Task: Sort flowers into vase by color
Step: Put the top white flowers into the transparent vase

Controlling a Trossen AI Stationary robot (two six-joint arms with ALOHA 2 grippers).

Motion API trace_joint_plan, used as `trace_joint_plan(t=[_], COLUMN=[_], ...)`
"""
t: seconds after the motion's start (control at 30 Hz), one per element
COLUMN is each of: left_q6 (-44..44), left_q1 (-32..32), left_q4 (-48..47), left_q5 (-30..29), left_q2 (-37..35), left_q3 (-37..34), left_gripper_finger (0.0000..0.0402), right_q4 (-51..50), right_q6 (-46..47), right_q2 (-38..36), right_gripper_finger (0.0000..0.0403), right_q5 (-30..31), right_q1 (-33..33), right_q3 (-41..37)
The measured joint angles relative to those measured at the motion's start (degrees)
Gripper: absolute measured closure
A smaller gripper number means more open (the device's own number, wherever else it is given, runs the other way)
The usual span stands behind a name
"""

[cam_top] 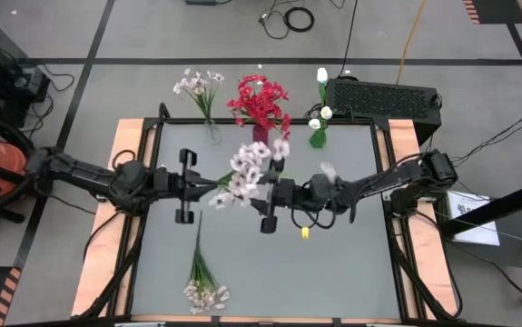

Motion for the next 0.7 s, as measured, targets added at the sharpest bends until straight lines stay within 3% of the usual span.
trace_joint_plan(t=[0.2, 0.37, 0.63, 0.7], left_q6=[0.0, 1.3, 1.6, 1.1], left_q1=[0.0, 0.0, 0.3, 0.6], left_q4=[5.8, 12.2, 15.5, 14.9], left_q5=[4.7, 5.4, 4.4, 3.8], left_q2=[7.1, 13.4, 15.9, 15.8], left_q3=[0.0, 0.0, 0.0, 0.0], left_gripper_finger=[0.0382, 0.0381, 0.038, 0.0379], right_q4=[2.3, 2.4, 1.5, 1.3], right_q6=[0.1, 0.3, -1.3, -1.7], right_q2=[0.0, 0.0, 0.0, 0.0], right_gripper_finger=[0.0232, 0.0246, 0.0379, 0.0392], right_q5=[-1.7, -5.9, -5.9, -5.5], right_q1=[0.7, 0.9, 0.9, 0.8], right_q3=[0.0, 0.0, 0.0, 0.0])
